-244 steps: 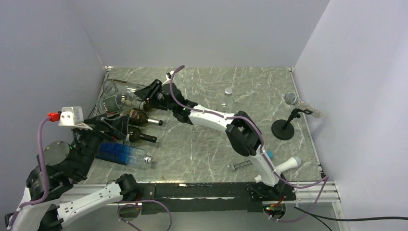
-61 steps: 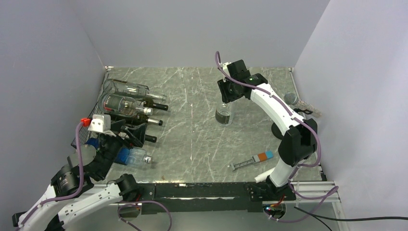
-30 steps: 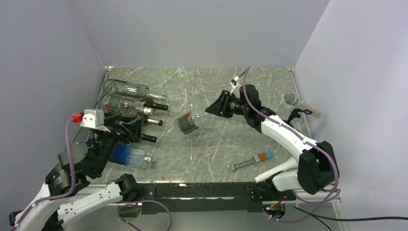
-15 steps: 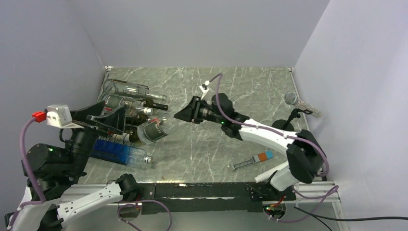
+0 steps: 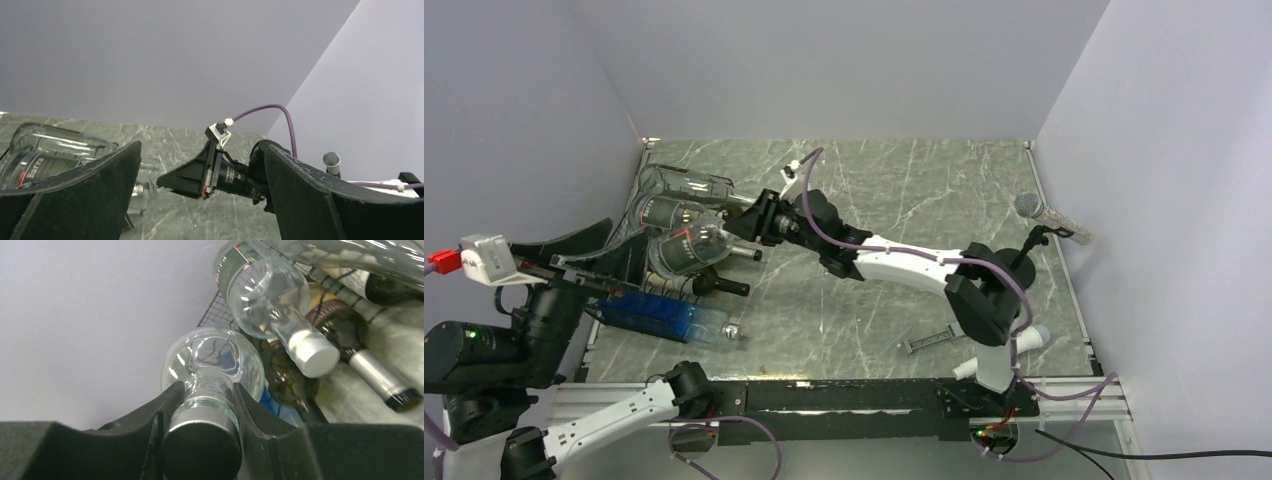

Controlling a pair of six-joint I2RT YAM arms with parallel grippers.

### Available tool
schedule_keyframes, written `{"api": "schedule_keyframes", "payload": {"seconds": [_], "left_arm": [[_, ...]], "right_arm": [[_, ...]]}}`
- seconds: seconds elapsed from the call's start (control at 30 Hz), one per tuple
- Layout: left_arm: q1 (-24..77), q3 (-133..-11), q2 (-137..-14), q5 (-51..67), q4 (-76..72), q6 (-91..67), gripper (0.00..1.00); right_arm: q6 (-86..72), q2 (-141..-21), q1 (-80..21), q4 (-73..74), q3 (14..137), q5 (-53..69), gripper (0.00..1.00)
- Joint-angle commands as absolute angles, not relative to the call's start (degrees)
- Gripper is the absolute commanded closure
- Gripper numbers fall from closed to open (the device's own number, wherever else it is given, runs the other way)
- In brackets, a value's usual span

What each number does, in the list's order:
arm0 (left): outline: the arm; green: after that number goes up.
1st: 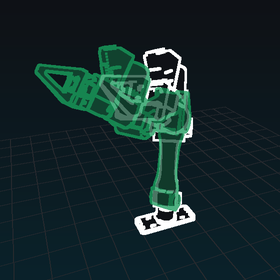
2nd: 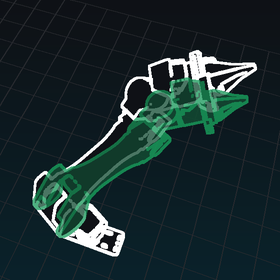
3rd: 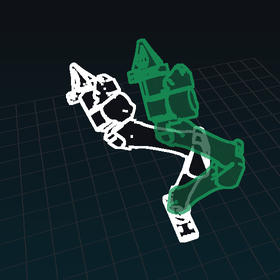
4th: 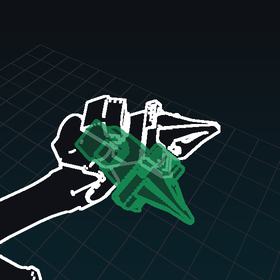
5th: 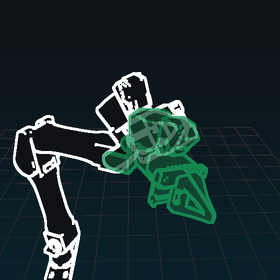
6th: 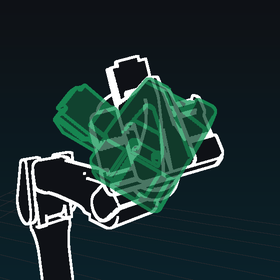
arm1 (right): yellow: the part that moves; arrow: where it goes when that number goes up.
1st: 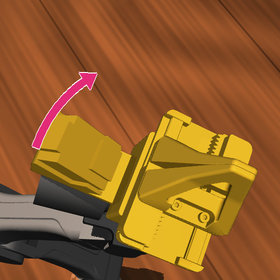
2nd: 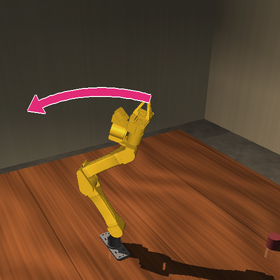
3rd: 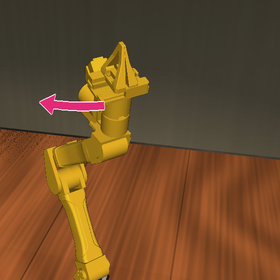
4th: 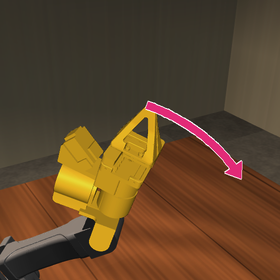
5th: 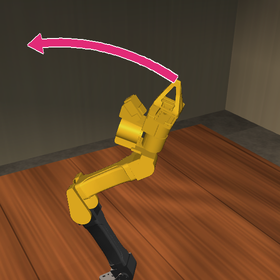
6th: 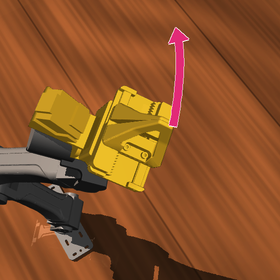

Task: Put the wine bottle on the wine rack

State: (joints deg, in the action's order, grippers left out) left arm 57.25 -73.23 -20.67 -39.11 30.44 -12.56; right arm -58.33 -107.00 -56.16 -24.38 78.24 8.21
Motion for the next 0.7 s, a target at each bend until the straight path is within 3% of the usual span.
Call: {"api": "schedule_keyframes", "payload": {"seconds": [0.0, 0.43, 0.67], "left_arm": [[57.4, -73.8, -17.3, -40.8, 36.4, -17.1, 0.03], [57.4, -77.0, -17.2, -41.9, 45.4, -19.6, 0.03], [57.4, -78.5, -16.0, -41.5, 46.5, -19.9, 0.03]], "right_arm": [[-64.6, -108.5, -58.5, -47.1, 90.3, 2.1, 1.0], [-62.8, -126.2, -63.1, -43.9, 116.7, -8.7, 1.0], [-55.7, -130.0, -65.7, -42.4, 121.2, -15.3, 1.0]]}}
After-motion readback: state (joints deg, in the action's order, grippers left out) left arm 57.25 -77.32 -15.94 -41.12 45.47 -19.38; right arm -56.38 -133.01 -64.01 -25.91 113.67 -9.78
